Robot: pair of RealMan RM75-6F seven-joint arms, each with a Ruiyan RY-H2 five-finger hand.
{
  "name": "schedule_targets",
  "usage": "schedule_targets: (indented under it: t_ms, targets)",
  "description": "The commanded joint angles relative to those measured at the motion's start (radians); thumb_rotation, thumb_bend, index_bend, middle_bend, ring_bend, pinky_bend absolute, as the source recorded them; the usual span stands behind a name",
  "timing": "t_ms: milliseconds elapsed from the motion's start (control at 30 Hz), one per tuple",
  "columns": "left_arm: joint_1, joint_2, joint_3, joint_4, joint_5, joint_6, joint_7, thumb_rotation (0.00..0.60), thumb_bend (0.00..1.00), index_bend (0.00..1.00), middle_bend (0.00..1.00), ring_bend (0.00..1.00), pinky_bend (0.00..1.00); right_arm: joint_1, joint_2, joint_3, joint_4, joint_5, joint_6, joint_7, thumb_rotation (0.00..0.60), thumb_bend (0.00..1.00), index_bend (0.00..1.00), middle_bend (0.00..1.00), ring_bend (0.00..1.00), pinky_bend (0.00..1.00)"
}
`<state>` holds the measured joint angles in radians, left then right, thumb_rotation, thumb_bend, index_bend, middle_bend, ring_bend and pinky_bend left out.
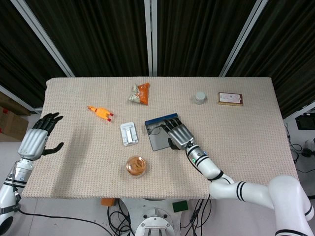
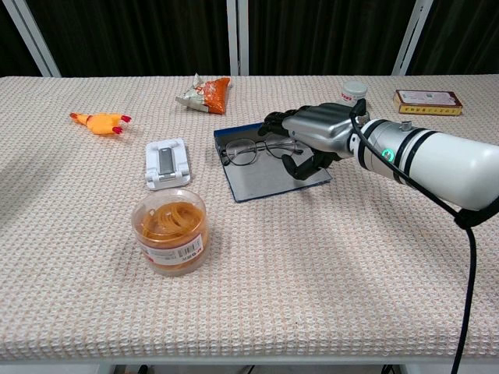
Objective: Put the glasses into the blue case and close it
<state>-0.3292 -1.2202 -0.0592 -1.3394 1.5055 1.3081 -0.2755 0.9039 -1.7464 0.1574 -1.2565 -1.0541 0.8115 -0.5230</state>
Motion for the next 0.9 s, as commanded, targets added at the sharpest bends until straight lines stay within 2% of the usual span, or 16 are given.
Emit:
schedule_targets:
  t_ms: [33, 333, 400, 767, 900]
  targets:
    - [0.001, 0.001, 0.000, 0.001, -0.001, -0.001, -0.002, 0.600, 0.24, 0.12, 0.07, 0.03, 0.16, 0.008, -0.012, 0.004, 0.009, 0.001, 0.000, -0.003, 0.429, 0.74, 0.13, 0.00, 0.00, 0.00]
    - [0.001, -0.003, -0.001, 0.015, -0.001, 0.001, -0.016, 0.600, 0.24, 0.12, 0.07, 0.03, 0.16, 0.007, -0.054, 0.008, 0.061, -0.002, 0.038, -0.018, 0.427, 0.76, 0.33, 0.00, 0.00, 0.00]
    - [0.001, -0.004, -0.001, 0.019, -0.001, 0.000, -0.020, 0.600, 0.24, 0.12, 0.07, 0.03, 0.15, 0.011, -0.060, 0.011, 0.070, 0.002, 0.033, -0.022, 0.427, 0.76, 0.35, 0.00, 0.00, 0.00]
    - [0.003, -0.005, -0.002, 0.034, -0.006, -0.003, -0.033, 0.600, 0.24, 0.12, 0.07, 0.03, 0.16, 0.046, -0.101, 0.031, 0.137, 0.039, -0.002, -0.056, 0.427, 0.77, 0.35, 0.00, 0.00, 0.00]
    - [0.003, -0.006, -0.002, 0.040, -0.007, -0.005, -0.041, 0.600, 0.24, 0.12, 0.07, 0.03, 0.15, 0.055, -0.113, 0.039, 0.156, 0.055, -0.007, -0.068, 0.427, 0.77, 0.30, 0.00, 0.00, 0.00]
